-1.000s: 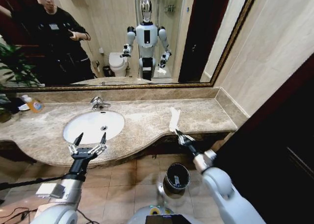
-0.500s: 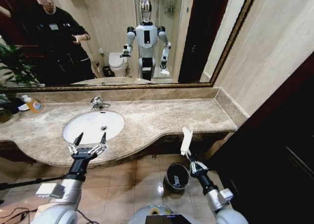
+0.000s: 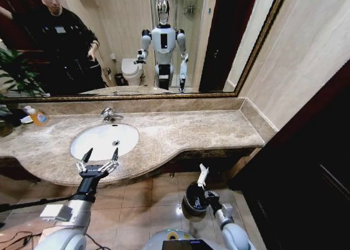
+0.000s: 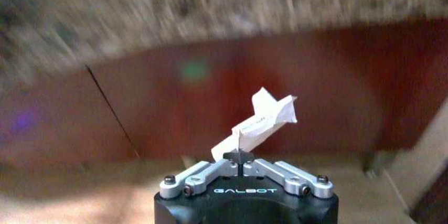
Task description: Pick up the trash from the sink and place it in the trash bin.
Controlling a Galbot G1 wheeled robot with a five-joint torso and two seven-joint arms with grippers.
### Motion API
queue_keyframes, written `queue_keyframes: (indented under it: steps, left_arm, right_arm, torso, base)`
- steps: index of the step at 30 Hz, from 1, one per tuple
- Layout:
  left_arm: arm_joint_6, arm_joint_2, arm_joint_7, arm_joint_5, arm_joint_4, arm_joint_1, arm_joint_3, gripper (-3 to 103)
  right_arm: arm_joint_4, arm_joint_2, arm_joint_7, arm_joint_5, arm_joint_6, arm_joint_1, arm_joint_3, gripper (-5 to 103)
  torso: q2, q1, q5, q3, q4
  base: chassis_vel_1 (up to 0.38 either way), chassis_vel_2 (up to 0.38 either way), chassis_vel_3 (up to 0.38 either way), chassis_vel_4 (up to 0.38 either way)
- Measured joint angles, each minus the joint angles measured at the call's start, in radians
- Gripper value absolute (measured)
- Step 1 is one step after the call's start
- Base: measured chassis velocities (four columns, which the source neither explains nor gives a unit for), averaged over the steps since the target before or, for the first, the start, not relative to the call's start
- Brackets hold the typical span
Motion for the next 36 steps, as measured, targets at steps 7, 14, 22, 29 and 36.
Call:
queue_keyframes:
  steps: [7,14,22,29,36]
  left_arm:
    - [0.000,0.000,0.000,0.000,0.000,0.000,0.000,100]
    - [0.000,0.000,0.000,0.000,0.000,0.000,0.000,100]
    - [0.000,0.000,0.000,0.000,0.000,0.000,0.000,100]
    - [0.000,0.000,0.000,0.000,0.000,0.000,0.000,100]
    - [0.000,0.000,0.000,0.000,0.000,0.000,0.000,100]
  right_arm:
    - [-0.201,0.048,-0.029,-0.037,0.021,0.072,0.009,0]
    - [-0.307,0.087,-0.034,-0.059,0.034,0.121,0.014,0]
    - [-0.331,0.102,-0.034,-0.077,0.038,0.144,0.023,0]
    - [-0.320,0.087,-0.034,-0.074,0.038,0.139,0.024,0]
    - [-0.311,0.079,-0.033,-0.068,0.042,0.132,0.026,0]
  torso:
    - [0.000,0.000,-0.0001,0.000,0.0000]
    - [0.000,0.000,-0.0001,0.000,0.0000]
    - [0.000,0.000,0.0000,0.000,0.0000]
    - [0.000,0.000,0.0000,0.000,0.0000]
    - [0.000,0.000,0.0000,0.000,0.0000]
  base:
    - [0.000,0.000,0.000,0.000]
    - [0.000,0.000,0.000,0.000]
    - [0.000,0.000,0.000,0.000]
    - [0.000,0.000,0.000,0.000]
    - [0.000,0.000,0.000,0.000]
